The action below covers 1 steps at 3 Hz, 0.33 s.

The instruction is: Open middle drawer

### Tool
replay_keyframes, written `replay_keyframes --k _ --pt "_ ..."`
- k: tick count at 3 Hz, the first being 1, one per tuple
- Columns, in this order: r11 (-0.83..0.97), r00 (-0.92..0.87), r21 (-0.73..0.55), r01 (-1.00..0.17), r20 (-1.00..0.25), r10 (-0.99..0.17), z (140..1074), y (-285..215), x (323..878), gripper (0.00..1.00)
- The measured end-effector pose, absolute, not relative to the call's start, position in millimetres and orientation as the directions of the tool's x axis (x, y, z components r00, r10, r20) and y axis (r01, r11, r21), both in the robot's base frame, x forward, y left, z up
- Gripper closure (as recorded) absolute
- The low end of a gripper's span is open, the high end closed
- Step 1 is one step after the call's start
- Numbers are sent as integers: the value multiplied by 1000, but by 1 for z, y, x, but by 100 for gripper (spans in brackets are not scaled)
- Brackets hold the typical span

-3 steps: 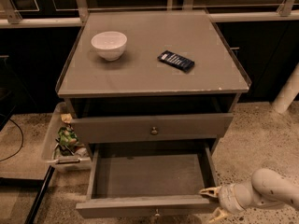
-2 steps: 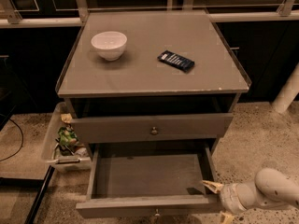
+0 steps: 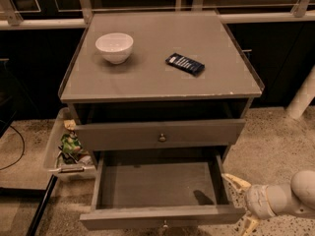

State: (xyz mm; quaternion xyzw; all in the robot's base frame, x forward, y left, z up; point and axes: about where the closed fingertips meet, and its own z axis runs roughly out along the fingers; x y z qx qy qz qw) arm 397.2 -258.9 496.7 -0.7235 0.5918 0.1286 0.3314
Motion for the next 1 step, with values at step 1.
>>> replay_keyframes --k 1 --pt "-82 269 -330 -941 -576 -772 500 -260 396 0"
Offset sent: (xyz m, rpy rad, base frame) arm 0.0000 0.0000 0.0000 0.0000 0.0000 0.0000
